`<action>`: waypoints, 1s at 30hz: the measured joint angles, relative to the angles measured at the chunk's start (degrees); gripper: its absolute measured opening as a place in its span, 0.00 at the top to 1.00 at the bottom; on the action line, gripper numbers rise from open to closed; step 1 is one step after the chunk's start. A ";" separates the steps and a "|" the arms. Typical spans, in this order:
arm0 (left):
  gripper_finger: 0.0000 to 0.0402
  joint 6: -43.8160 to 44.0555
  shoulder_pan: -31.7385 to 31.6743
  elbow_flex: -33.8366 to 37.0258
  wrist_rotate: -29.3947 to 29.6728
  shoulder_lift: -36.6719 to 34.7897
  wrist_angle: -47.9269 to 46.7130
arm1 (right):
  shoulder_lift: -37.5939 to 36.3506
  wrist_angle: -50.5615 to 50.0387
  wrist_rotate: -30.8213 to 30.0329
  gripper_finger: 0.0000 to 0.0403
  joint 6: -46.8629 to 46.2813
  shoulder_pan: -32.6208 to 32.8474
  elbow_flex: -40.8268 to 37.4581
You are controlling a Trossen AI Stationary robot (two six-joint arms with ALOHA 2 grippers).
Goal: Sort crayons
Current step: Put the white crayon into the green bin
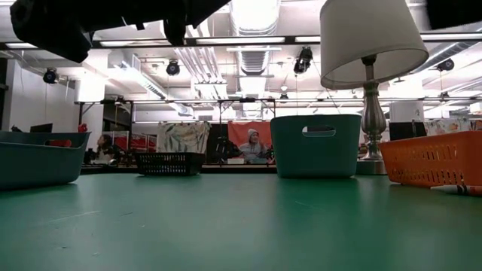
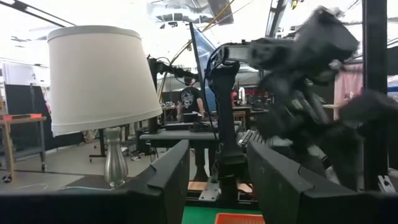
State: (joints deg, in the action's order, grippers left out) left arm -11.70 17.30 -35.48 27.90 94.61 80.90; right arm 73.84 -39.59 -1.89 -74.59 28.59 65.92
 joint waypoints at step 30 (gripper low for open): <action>0.64 -2.62 0.04 -0.39 -0.01 -0.04 -0.60 | 22.18 -17.17 14.36 0.65 -22.16 12.40 -3.84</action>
State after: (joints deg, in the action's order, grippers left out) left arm -14.33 17.34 -35.88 27.89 94.56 80.30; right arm 96.03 -56.76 12.47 -96.75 40.99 62.08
